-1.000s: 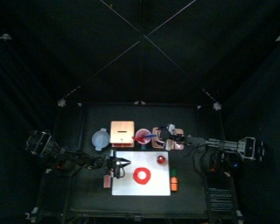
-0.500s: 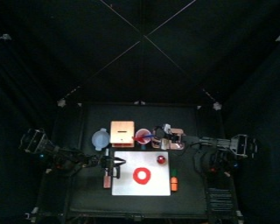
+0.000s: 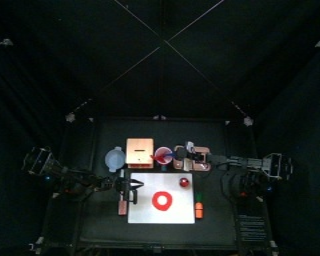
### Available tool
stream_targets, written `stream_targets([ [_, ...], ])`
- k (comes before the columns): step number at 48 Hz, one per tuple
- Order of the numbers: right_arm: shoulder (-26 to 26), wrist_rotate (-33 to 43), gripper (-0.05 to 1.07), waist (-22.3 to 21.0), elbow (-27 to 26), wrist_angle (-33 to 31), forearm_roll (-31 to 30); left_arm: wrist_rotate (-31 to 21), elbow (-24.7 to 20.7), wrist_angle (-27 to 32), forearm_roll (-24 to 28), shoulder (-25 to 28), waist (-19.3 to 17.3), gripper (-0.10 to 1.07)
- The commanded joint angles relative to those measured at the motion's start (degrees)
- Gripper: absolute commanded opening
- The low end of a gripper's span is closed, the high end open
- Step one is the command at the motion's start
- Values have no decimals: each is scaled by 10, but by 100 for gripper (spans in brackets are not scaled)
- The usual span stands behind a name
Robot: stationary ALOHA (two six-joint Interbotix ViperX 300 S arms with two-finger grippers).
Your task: Place pizza cutter onto cutting board
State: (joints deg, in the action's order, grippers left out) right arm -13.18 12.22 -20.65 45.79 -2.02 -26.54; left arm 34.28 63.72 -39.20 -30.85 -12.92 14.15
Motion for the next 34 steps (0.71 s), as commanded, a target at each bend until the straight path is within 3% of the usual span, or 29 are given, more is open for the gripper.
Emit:
stream_targets([
  [1,-33,1,51,1,-7,-3,0,-1,-4,-3,0,-3,-4,54],
  [17,-187,4,50,57,28,-58,0,-1,-4,-8,-3,-3,-10,54],
  [27,-271,4,49,104,67,-39,28,5,-10,-13,1,-4,-21,56],
  [34,-289,4,49,123,94,-3,64,24,-23,-13,7,-5,-26,56],
])
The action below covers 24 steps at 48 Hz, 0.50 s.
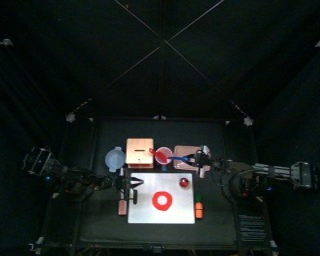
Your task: Place pizza cutter onto cutting board
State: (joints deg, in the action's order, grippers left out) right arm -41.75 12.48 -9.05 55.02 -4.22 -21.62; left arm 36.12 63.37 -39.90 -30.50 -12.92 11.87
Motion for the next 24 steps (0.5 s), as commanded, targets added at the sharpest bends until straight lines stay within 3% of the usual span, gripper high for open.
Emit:
stream_targets([
  [1,-4,1,49,10,5,25,18,8,-22,-6,4,-5,-4,56],
  [11,33,1,49,46,33,80,61,23,-42,-6,4,-4,-4,63],
  [24,122,-1,49,87,23,143,80,11,-54,-5,-7,11,-1,94],
])
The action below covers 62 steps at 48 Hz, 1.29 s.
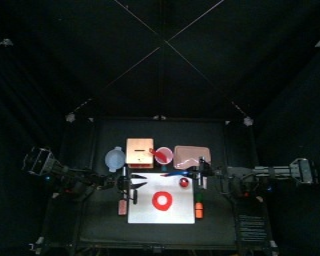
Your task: Place pizza cutter onto cutting board
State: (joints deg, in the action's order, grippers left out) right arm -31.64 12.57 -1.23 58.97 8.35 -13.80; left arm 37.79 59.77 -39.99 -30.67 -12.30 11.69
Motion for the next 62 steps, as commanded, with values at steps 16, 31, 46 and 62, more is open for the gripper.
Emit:
stream_targets([
  [16,141,-9,49,25,-83,27,-19,-133,-57,-1,-15,78,8,102],
  [31,202,-6,49,26,-136,37,-48,-174,-109,-1,20,158,11,102],
  [46,219,-6,49,27,-147,37,-48,-173,-110,0,15,178,13,100],
  [62,218,-3,49,28,-148,37,-48,-172,-105,4,-17,191,8,82],
])
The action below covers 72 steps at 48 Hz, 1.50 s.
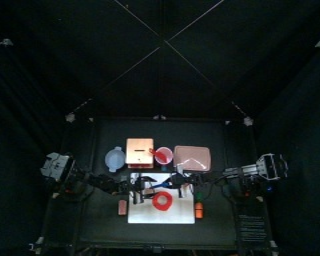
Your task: Place pizza cutter onto cutting board
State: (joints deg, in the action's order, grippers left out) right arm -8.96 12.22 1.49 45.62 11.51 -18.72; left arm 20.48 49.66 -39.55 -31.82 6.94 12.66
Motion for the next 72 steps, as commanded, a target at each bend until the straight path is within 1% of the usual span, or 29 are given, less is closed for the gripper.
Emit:
stream_targets([
  [1,-8,1,49,1,-13,5,2,1,-4,1,-6,-2,-2,80],
  [17,-4,3,49,12,-11,5,14,1,-5,21,-10,-5,1,58],
  [23,14,3,49,20,-17,6,25,1,-11,33,-9,-6,8,53],
  [30,49,3,49,34,-27,6,38,1,-21,56,-9,-7,21,47],
  [37,75,3,49,58,-36,4,56,0,-27,91,-10,-11,35,45],
  [46,76,3,49,71,-35,2,74,0,-37,127,-10,-25,39,45],
  [55,78,2,49,72,-33,2,75,2,-37,128,-8,-29,33,45],
  [58,78,2,49,72,-31,-1,75,4,-40,128,-5,-29,26,45],
  [67,75,4,49,75,-22,-24,78,3,-43,128,15,-26,19,45],
  [72,75,3,49,77,-18,-35,84,1,-46,128,16,-20,19,45],
])
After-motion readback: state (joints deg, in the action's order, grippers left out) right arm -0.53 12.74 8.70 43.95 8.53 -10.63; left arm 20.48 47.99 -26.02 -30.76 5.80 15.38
